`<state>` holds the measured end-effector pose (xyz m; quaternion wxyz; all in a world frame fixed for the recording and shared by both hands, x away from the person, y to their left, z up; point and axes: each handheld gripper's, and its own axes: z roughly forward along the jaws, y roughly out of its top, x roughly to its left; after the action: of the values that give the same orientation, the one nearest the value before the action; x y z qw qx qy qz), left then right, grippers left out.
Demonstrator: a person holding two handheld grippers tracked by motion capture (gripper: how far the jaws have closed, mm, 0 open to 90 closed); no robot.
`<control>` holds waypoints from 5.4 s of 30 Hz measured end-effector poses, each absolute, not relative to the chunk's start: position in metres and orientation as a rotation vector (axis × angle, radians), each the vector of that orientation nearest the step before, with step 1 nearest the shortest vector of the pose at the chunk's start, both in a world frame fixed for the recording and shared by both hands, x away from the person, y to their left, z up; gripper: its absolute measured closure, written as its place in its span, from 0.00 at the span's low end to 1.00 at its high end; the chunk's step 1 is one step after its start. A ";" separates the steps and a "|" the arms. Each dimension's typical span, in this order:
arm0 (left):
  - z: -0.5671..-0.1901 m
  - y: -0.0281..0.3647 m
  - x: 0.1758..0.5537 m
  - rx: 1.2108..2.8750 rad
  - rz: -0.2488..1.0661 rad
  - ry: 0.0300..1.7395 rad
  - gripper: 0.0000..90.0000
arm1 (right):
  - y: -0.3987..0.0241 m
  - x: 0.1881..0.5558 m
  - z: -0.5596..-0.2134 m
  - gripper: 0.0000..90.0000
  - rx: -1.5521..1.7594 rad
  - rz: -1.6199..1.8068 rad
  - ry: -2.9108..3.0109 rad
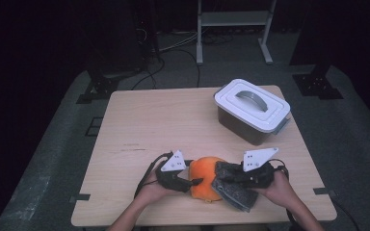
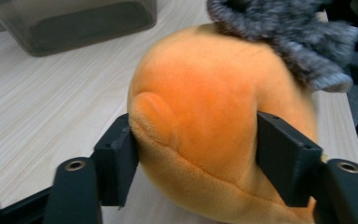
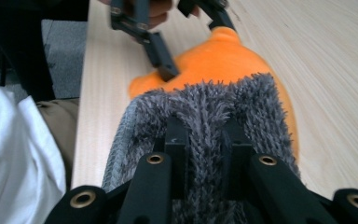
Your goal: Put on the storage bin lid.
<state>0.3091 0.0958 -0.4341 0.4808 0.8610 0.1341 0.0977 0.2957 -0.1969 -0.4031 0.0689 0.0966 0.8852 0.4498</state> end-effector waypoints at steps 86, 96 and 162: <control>-0.430 0.089 0.304 2.097 0.128 0.295 0.41 | -0.188 0.292 -0.390 0.85 0.211 1.415 2.634; -0.427 0.091 0.300 2.095 0.156 0.238 0.41 | -0.206 0.313 -0.403 0.84 0.329 1.513 2.654; -0.425 0.126 0.325 2.060 0.147 0.157 0.55 | -0.202 0.311 -0.418 0.84 0.370 1.485 2.656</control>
<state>0.3253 0.1260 -0.4252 0.5101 0.8555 0.0653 0.0610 0.3115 -0.2019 -0.4180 0.0383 0.1207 0.8658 0.4842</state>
